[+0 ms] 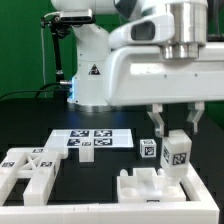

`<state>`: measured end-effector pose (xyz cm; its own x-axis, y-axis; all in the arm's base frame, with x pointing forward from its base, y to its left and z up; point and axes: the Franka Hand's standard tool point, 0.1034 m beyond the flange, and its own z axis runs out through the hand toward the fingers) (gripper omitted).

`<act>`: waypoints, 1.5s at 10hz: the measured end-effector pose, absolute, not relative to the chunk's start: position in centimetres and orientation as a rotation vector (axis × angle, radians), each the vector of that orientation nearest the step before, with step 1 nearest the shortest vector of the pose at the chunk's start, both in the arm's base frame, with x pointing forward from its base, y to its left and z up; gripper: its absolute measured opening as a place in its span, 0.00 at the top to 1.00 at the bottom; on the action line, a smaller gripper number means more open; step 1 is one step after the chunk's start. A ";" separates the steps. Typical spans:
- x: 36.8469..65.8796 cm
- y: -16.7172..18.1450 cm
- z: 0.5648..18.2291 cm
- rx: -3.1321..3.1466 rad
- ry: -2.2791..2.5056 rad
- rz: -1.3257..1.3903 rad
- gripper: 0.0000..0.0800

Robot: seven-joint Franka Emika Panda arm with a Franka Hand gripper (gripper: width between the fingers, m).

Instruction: Assemble chair

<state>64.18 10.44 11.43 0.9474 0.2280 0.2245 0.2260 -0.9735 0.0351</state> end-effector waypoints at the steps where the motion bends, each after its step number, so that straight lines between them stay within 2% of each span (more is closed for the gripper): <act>1: 64.5 10.4 11.6 3.089 0.357 0.383 0.65; 4: 64.8 10.6 11.6 3.075 0.359 0.564 0.65; 7: 64.6 10.6 11.4 3.075 0.362 0.567 0.65; 10: 64.5 10.1 12.4 3.065 0.384 0.573 0.65; 15: 63.9 10.1 11.9 3.067 0.387 0.568 0.65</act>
Offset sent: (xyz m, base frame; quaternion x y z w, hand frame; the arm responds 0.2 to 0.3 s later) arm 0.0000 0.0000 0.0000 0.0000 0.1296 0.0000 0.9916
